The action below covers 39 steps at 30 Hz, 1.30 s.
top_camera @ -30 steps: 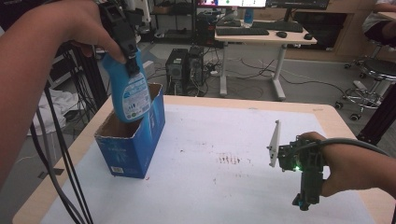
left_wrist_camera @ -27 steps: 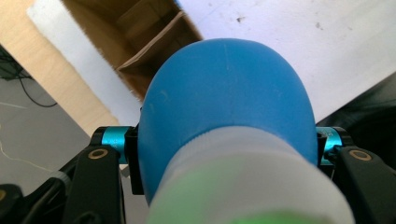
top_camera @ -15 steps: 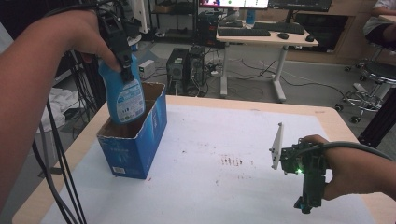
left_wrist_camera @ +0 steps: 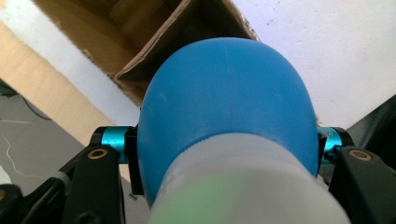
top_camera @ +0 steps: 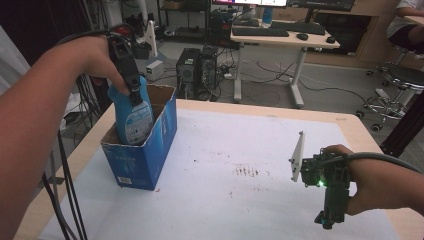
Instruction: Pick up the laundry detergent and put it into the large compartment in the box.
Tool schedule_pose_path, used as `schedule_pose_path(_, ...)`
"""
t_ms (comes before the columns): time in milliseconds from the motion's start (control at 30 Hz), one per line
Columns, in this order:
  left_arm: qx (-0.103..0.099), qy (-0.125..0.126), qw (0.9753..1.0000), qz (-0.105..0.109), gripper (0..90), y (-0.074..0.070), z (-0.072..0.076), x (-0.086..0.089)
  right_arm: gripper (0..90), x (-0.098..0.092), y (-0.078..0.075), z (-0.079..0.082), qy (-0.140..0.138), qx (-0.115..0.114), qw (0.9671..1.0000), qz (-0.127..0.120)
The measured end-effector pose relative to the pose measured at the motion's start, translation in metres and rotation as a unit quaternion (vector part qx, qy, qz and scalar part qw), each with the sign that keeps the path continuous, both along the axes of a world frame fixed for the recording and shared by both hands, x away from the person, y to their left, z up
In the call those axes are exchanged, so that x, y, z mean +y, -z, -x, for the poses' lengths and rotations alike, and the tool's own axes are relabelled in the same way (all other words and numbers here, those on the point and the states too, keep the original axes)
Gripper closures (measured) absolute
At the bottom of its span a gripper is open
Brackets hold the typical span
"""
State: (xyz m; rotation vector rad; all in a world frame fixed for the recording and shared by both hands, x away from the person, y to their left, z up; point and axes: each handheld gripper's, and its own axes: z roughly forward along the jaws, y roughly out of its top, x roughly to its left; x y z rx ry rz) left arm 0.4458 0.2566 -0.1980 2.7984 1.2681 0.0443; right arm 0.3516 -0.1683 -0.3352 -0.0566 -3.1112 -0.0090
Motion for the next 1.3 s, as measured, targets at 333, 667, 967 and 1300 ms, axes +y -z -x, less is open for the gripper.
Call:
schedule_pose_path(333, 0.015, 0.045, 0.9988, -0.011, 39.3, 0.042, -0.002, -0.005, 4.2, 0.005, 0.003, -0.001, -0.006, 0.002, 1.0, -0.005)
schedule_pose_path(667, 0.021, 0.082, 0.9962, -0.018, 39.3, 0.069, 0.0, -0.009, 4.2, 0.006, 0.004, -0.001, -0.011, 0.001, 0.9999, -0.005)
schedule_pose_path(967, 0.027, 0.112, 0.993, -0.027, 39.2, 0.081, 0.0, -0.013, 4.2, 0.005, 0.003, 0.0, -0.011, 0.001, 0.9999, -0.004)
schedule_pose_path(1300, 0.036, 0.12, 0.9918, -0.023, 39.1, 0.093, 0.0, -0.011, 4.2, 0.007, 0.006, 0.0, -0.011, 0.003, 0.9999, -0.004)
